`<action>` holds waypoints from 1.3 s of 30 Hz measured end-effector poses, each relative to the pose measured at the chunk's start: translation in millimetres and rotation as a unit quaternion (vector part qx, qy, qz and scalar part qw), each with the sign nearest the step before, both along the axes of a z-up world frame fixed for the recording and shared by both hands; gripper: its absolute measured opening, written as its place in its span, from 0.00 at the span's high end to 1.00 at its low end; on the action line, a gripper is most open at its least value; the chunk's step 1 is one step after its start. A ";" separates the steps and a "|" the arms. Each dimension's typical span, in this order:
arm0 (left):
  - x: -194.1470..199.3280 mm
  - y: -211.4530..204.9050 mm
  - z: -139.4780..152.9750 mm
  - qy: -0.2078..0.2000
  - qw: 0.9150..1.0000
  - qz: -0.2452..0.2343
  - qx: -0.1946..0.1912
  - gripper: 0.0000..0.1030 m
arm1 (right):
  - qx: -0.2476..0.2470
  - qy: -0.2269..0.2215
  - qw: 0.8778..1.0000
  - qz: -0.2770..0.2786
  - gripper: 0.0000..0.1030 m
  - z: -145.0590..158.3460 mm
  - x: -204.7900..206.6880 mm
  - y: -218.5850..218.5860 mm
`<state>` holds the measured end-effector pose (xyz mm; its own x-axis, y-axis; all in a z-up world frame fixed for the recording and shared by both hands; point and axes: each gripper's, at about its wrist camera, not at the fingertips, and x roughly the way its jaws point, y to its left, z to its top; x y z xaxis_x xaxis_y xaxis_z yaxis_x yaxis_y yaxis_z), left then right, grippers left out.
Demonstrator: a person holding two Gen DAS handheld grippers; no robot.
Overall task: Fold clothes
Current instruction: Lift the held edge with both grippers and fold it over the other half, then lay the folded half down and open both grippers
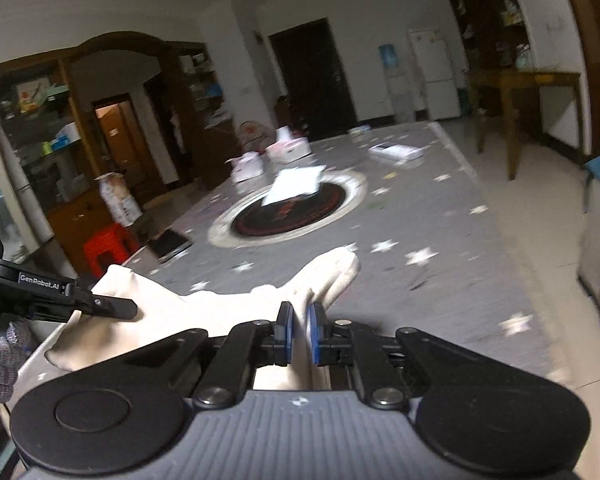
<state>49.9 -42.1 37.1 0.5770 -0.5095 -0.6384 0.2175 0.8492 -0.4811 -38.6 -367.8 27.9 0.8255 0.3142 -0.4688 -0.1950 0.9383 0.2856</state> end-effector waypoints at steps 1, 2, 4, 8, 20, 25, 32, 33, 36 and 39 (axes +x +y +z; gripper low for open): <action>3.6 -8.2 1.2 -0.001 1.000 -0.007 -0.001 0.84 | -0.005 -0.002 1.000 -0.009 0.93 2.5 -0.2 -7.5; 6.9 -16.6 2.5 -0.004 1.000 -0.013 -0.002 0.84 | -0.009 -0.004 1.000 -0.018 0.93 5.0 -0.4 -15.0; 13.3 -33.7 5.2 -0.008 1.000 -0.027 -0.005 0.84 | -0.018 -0.010 0.999 -0.035 0.93 10.5 -1.3 -29.1; 22.4 -70.4 10.0 -0.022 0.998 -0.060 -0.007 0.84 | -0.035 -0.021 0.997 -0.065 0.93 19.8 0.8 -53.8; 42.0 -108.3 -39.0 0.017 0.994 -0.070 0.081 0.68 | -0.077 0.059 0.988 -0.121 0.92 -37.3 33.1 -90.0; 43.0 -105.2 -36.3 0.002 0.992 -0.060 0.111 0.56 | -0.086 0.042 0.987 -0.128 0.90 -32.4 29.5 -89.7; 46.8 -111.3 -22.1 -0.034 0.988 -0.037 0.148 0.58 | -0.068 0.031 0.994 -0.080 0.85 -25.4 42.9 -79.1; 46.3 -114.2 -20.1 -0.040 0.987 -0.038 0.152 0.58 | -0.068 0.032 0.994 -0.074 0.81 -26.3 45.3 -76.7; 46.7 -121.2 -17.6 -0.050 0.985 -0.040 0.162 0.58 | -0.067 0.035 0.995 -0.058 0.74 -29.3 51.7 -70.9; 49.2 -129.0 -21.5 -0.047 0.984 -0.048 0.165 0.58 | -0.066 0.044 0.996 -0.048 0.69 -35.7 58.2 -68.5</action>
<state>99.1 -171.1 15.6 0.6005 -0.3378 -0.7247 0.3347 0.9293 -0.1558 19.6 -436.2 -7.9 0.8031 0.1662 -0.5723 -0.0824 0.9821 0.1696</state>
